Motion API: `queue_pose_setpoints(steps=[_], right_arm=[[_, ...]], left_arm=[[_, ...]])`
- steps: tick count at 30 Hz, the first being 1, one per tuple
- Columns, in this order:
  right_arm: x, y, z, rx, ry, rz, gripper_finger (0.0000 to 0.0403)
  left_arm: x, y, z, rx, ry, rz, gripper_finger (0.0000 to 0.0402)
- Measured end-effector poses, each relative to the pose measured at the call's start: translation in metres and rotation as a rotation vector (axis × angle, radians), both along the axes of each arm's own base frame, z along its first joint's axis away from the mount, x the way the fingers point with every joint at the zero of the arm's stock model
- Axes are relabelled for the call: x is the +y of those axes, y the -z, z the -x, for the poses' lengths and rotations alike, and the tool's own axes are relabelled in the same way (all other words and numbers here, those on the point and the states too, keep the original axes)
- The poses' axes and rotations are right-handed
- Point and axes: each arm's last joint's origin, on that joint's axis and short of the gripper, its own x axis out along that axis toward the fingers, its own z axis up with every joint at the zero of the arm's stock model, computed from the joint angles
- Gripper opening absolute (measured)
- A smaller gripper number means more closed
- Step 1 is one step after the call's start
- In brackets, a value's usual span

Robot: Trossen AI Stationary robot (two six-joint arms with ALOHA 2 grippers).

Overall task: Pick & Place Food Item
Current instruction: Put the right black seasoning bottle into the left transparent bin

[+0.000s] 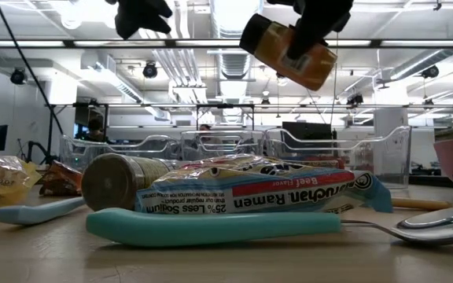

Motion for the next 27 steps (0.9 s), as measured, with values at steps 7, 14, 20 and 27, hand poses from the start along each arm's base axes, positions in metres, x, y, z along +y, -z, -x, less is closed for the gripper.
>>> queue_pose_setpoints(steps=[7,14,20,27], right_arm=[[-0.009,-0.004,-0.003,-0.030,0.031,0.023,0.0142],[-0.025,-0.015,-0.017,-0.179,0.088,-0.006,0.0142],[-0.035,-0.025,-0.027,-0.233,0.135,-0.023,0.0142],[-0.034,-0.015,-0.043,-0.199,0.115,-0.045,0.0142]], left_arm=[[-0.005,0.012,-0.013,0.057,0.104,0.038,0.0270],[-0.006,0.005,-0.018,-0.031,0.195,-0.075,0.0360],[-0.006,0.007,-0.024,-0.044,0.195,-0.077,0.0376],[0.000,0.007,-0.030,-0.077,0.178,-0.045,0.0376]])
